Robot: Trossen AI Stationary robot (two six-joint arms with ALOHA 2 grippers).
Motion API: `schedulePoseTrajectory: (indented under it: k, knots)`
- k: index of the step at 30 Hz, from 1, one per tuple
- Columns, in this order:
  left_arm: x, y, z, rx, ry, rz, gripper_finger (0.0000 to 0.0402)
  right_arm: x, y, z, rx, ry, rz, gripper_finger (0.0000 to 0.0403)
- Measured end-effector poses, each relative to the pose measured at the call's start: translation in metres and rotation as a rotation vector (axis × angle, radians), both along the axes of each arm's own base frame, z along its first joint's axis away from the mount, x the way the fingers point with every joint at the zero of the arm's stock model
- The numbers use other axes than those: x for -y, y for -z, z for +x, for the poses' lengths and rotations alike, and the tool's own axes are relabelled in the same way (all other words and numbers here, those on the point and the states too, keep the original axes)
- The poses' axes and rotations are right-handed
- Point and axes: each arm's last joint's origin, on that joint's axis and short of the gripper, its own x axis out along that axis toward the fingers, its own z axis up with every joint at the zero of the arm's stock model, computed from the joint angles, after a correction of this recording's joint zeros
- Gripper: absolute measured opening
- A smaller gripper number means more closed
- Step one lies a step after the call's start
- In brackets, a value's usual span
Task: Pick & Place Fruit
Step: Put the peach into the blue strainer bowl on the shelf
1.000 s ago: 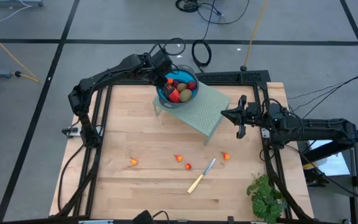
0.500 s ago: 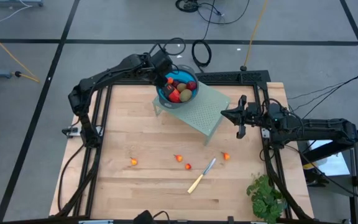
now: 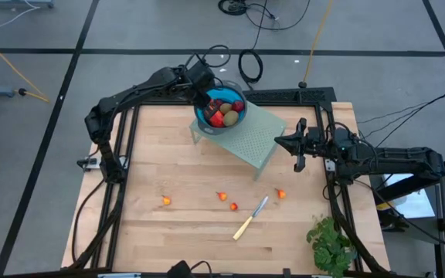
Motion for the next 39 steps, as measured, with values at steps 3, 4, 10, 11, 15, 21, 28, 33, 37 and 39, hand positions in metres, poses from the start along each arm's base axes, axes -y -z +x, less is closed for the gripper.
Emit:
schedulePoseTrajectory:
  k: [3,4,10,11,15,21,28,33,37,39]
  knots:
    - [0.0,0.0,0.0,0.001,0.0,0.001,0.0078,0.0,0.0,0.0,0.0,0.0,0.0,0.0002]
    - [0.0,0.0,0.0,0.003,0.001,0.002,0.0084,0.0,0.0,0.0,0.0,0.0,0.0,0.0002]
    - [0.0,-0.003,0.0,0.025,-0.004,0.011,0.0104,0.0,0.0,0.0,0.0,0.0,0.0,0.0002]
    - [0.001,-0.006,-0.002,0.032,-0.006,0.012,0.0107,0.0,0.0,0.0,0.0,0.0,0.0,0.0002]
    - [0.007,-0.021,-0.012,0.07,-0.007,0.024,0.0111,0.0,0.001,0.0,-0.007,0.0,0.001,0.0002]
    - [0.026,-0.05,-0.031,0.165,-0.02,0.041,0.0111,0.0,0.001,0.0,-0.015,0.0,0.002,0.0002]
    - [0.05,-0.078,-0.053,0.268,-0.034,0.043,0.0111,0.0,0.001,0.0,-0.015,0.0,0.002,0.0002]
    - [0.067,-0.084,-0.063,0.257,-0.054,0.022,0.0111,0.0,0.001,0.0,-0.015,0.0,0.002,0.0002]
    - [0.079,-0.082,-0.07,0.187,-0.1,0.026,0.0111,0.0,0.001,0.0,-0.015,0.0,0.002,0.0002]
    - [0.085,-0.08,-0.072,0.152,-0.118,0.019,0.0111,0.0,0.001,0.0,-0.015,0.0,0.002,0.0002]
